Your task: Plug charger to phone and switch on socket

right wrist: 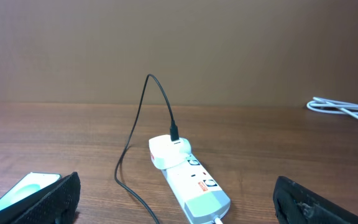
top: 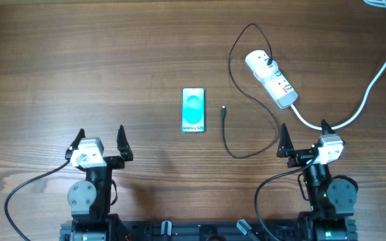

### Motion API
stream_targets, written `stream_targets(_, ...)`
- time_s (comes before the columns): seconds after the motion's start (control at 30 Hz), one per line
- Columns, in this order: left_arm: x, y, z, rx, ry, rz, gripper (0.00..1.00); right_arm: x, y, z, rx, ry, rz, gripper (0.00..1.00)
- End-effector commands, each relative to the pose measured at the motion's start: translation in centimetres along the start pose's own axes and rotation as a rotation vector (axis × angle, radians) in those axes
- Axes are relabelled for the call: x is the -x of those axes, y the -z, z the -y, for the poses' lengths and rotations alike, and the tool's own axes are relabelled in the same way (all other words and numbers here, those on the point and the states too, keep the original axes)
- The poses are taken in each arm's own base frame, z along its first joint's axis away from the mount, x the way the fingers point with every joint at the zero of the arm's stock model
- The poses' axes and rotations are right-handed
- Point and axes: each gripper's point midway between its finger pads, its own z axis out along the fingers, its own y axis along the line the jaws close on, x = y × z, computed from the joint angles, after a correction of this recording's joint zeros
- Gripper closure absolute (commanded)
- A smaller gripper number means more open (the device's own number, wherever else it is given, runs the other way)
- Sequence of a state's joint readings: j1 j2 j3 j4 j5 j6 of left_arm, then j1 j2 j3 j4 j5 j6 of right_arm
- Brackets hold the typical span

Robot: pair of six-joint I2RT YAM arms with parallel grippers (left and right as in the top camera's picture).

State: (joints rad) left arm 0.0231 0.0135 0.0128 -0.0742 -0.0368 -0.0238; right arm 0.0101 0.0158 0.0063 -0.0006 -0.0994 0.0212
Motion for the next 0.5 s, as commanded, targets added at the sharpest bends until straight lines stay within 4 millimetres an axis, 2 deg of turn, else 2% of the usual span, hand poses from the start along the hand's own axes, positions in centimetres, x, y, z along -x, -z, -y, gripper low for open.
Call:
stream_targets(0.0, -0.1, -0.02, -0.22, 0.009, 0.007, 0.004, 0.0, 0.07, 0.01, 0.36, -0.019, -0.005, 0.004, 0.0)
stream_targets(0.47, -0.1, -0.02, -0.22, 0.009, 0.007, 0.004, 0.0, 0.07, 0.01, 0.36, -0.019, -0.005, 0.004, 0.0)
